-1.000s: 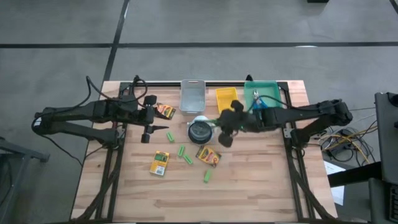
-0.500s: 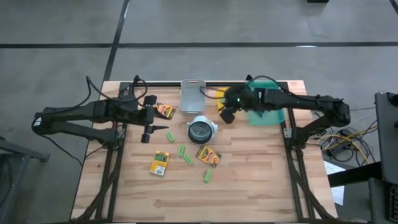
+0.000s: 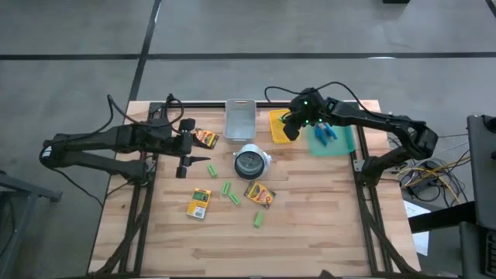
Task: Pick & Place School Supplies
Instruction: Put the green eraser into the yellow bin
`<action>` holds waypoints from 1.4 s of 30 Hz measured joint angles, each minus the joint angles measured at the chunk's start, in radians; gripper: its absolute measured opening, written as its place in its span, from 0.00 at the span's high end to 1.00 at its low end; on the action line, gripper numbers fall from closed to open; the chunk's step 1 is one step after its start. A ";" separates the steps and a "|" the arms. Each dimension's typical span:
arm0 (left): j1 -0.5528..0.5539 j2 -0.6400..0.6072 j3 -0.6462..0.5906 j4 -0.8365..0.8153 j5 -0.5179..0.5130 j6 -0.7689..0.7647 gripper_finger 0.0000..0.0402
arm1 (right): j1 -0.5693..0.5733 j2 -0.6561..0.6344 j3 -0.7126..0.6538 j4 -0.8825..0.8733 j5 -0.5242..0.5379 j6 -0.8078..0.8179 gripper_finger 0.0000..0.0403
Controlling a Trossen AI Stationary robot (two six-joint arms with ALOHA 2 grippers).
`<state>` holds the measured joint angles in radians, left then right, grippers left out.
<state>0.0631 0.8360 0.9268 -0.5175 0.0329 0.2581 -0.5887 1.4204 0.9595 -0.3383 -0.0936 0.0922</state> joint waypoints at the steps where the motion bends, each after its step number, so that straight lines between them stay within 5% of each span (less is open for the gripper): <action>1: 0.000 0.000 0.000 0.000 0.000 0.000 0.60 | -0.012 0.000 -0.018 0.015 -0.010 -0.003 0.83; 14: 0.000 0.000 0.000 0.000 0.000 0.000 0.60 | -0.049 0.046 -0.176 0.223 -0.020 -0.023 0.83; 42: 0.000 0.000 0.000 0.000 0.000 0.000 0.60 | -0.049 0.220 -0.163 0.267 -0.036 -0.026 0.77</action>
<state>0.0631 0.8360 0.9268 -0.5175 0.0330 0.2581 -0.6376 1.6402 0.7963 -0.0713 -0.1291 0.0666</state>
